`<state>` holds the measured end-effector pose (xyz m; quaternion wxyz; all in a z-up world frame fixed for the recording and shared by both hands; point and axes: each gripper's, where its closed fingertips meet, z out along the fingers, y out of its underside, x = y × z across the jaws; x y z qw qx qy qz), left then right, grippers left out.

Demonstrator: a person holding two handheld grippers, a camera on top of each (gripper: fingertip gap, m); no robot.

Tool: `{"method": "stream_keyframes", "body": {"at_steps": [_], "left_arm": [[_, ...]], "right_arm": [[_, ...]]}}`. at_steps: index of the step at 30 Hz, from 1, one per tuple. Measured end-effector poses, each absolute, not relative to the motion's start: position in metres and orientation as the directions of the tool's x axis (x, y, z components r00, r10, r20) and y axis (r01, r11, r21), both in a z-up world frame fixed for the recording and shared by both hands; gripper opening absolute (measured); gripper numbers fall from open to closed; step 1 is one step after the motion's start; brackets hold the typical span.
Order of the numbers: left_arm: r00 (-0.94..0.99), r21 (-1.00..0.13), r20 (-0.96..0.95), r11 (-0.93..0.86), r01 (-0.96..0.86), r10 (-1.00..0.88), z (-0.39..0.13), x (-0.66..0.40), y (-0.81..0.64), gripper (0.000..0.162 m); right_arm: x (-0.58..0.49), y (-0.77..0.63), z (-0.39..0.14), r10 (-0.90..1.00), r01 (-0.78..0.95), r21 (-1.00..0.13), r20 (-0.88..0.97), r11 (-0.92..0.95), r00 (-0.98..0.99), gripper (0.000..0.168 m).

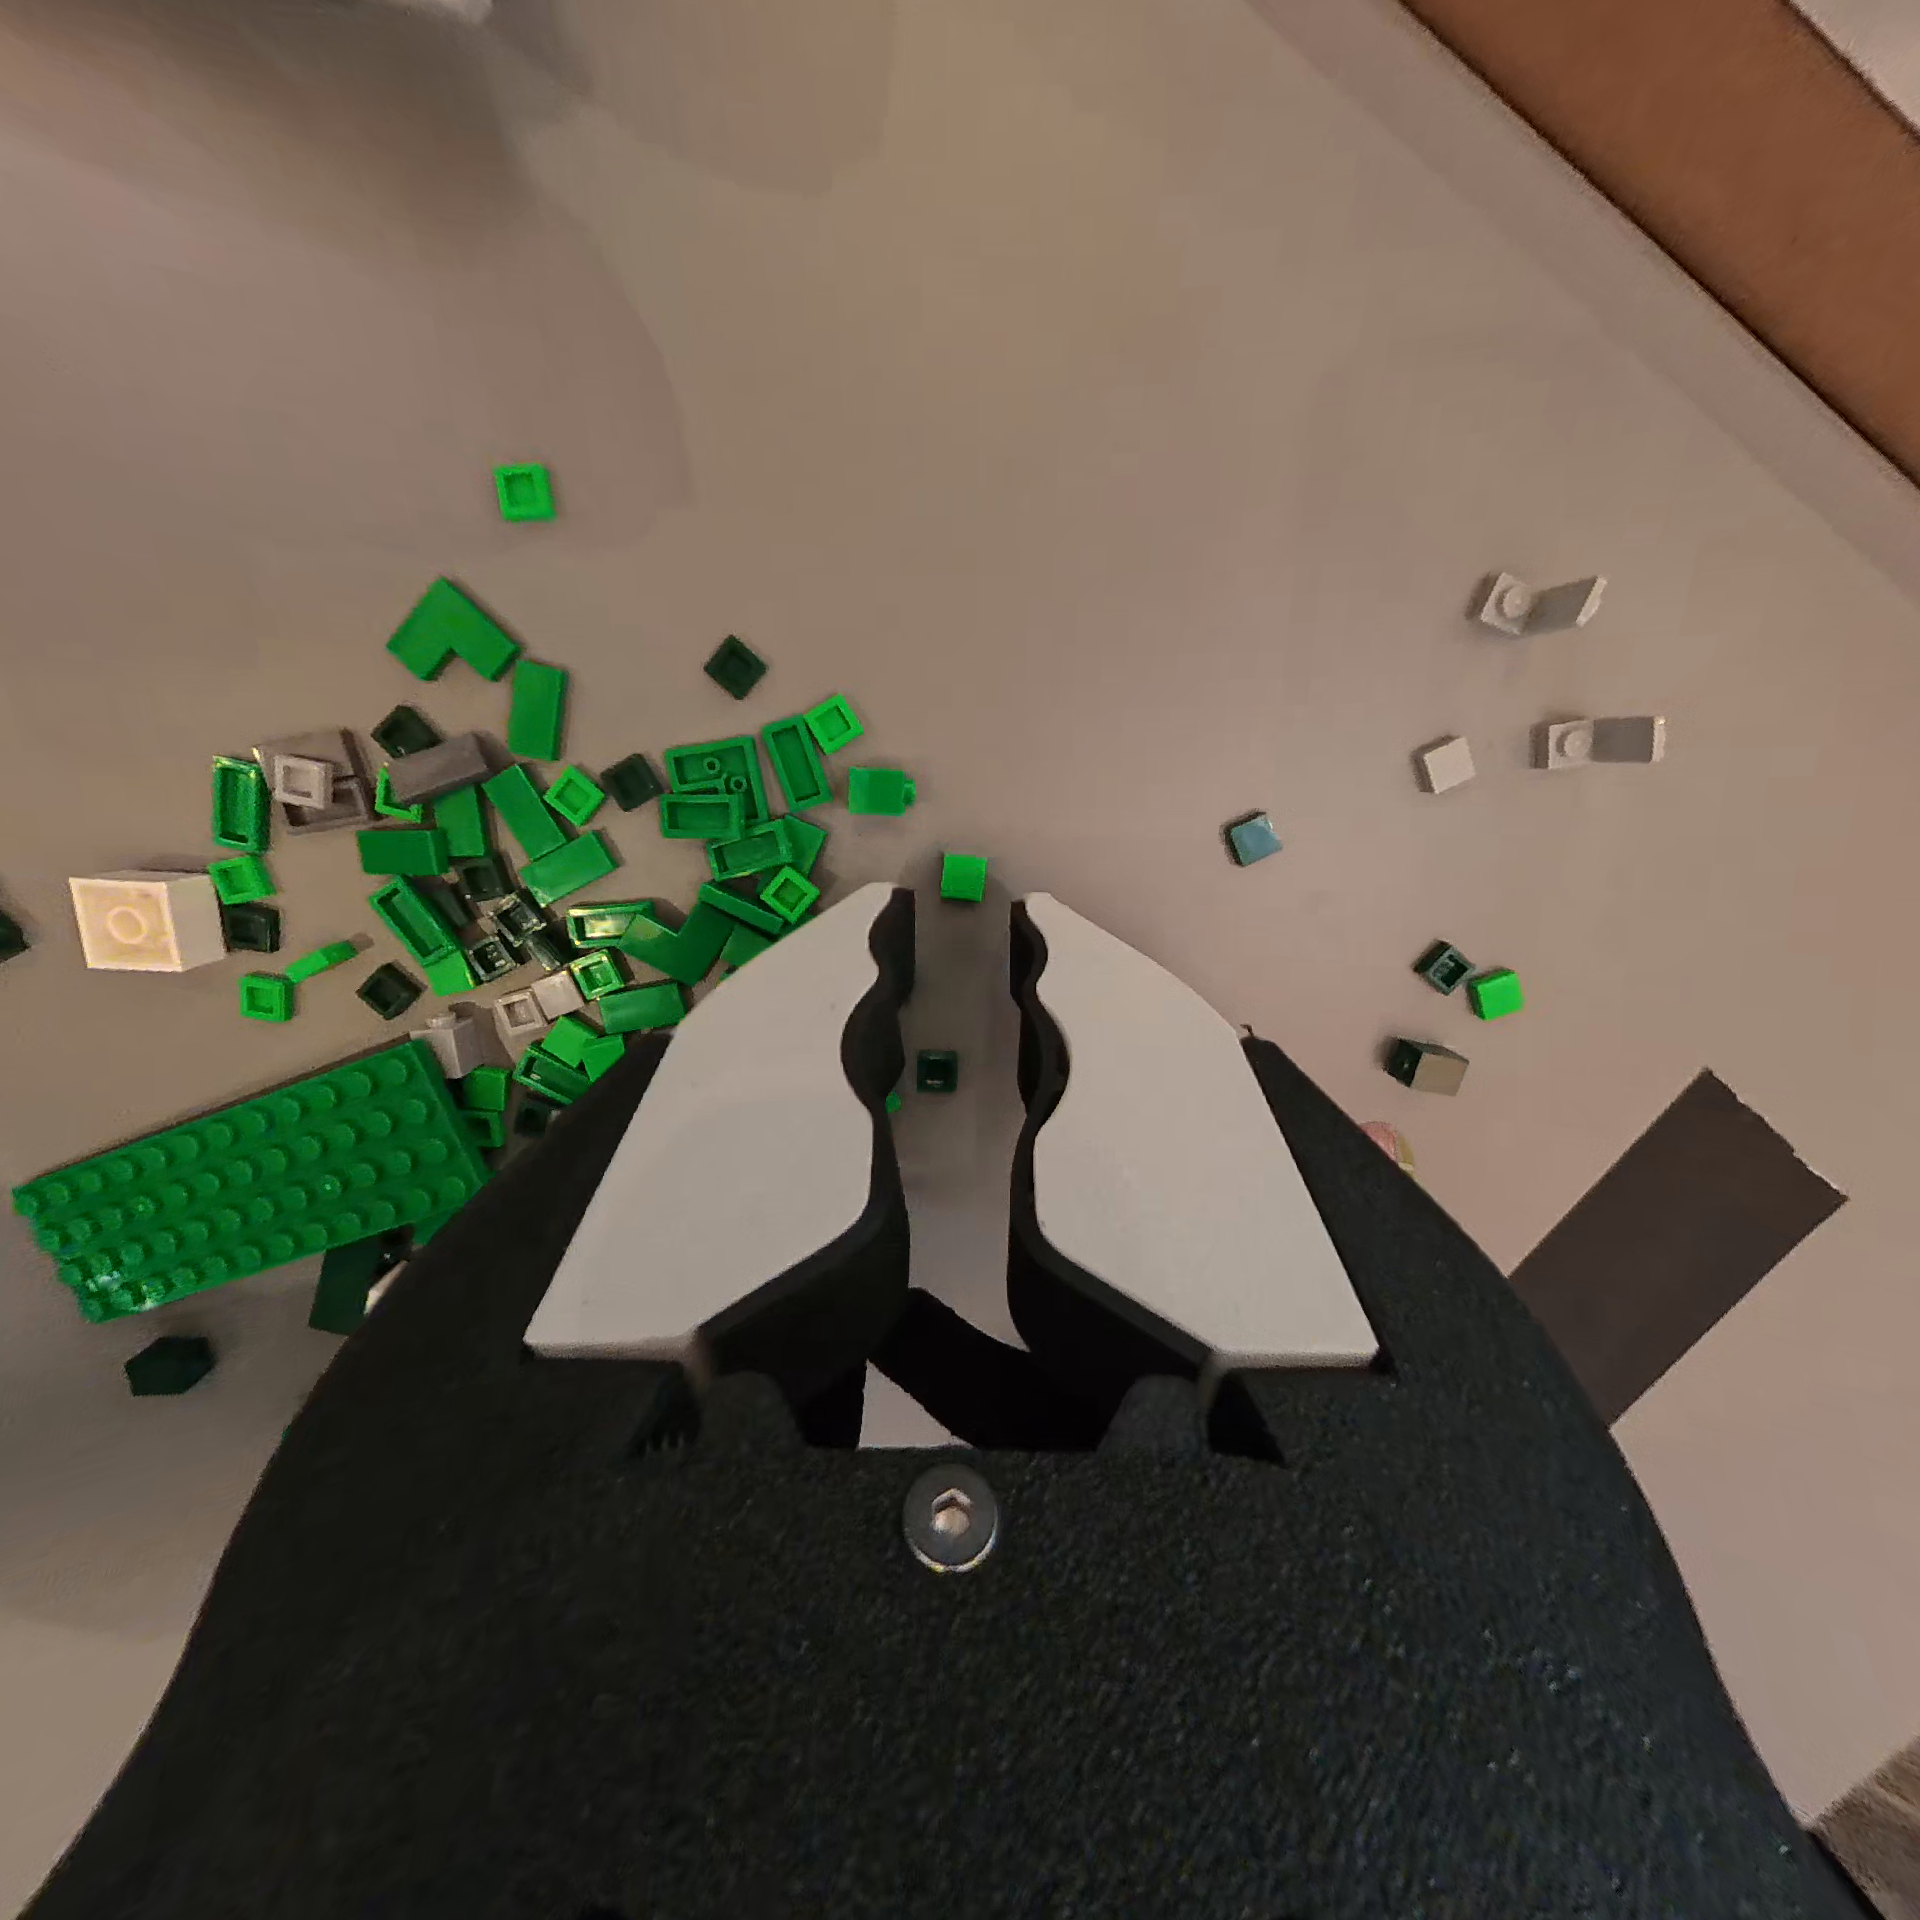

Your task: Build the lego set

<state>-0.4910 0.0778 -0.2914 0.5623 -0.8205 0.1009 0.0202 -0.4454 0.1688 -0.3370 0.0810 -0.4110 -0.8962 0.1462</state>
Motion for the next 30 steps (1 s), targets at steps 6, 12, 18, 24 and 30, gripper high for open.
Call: {"method": "stream_keyframes", "body": {"at_steps": [6,12,18,24,30], "left_arm": [[0.981,-0.922,-0.132,-0.346,-0.174,-0.141,-0.291,-0.491,0.078,0.002],[0.979,-0.937,-0.152,-0.297,-0.186,-0.133,-0.281,-0.489,0.077,0.003],[0.98,-0.934,-0.138,-0.309,-0.178,-0.146,-0.284,-0.487,0.077,0.006],[0.948,-0.949,-0.184,-0.206,-0.241,-0.261,-0.267,-0.455,0.079,0.01],[0.746,-0.956,-0.152,-0.095,-0.277,-0.649,-0.247,-0.316,0.065,0.066]], "right_arm": [[-0.448,0.17,-0.346,0.765,0.725,-0.298,0.025,0.621,-0.644,0.017],[-0.45,0.171,-0.346,0.781,0.729,-0.339,0.029,0.595,-0.624,0.013],[-0.452,0.169,-0.346,0.774,0.703,-0.38,0.061,0.601,-0.63,0.007],[-0.415,0.158,-0.311,0.804,0.686,-0.457,0.122,0.565,-0.582,0.007],[-0.292,0.136,-0.261,0.877,0.688,-0.546,0.248,0.478,-0.412,0.007]]}}
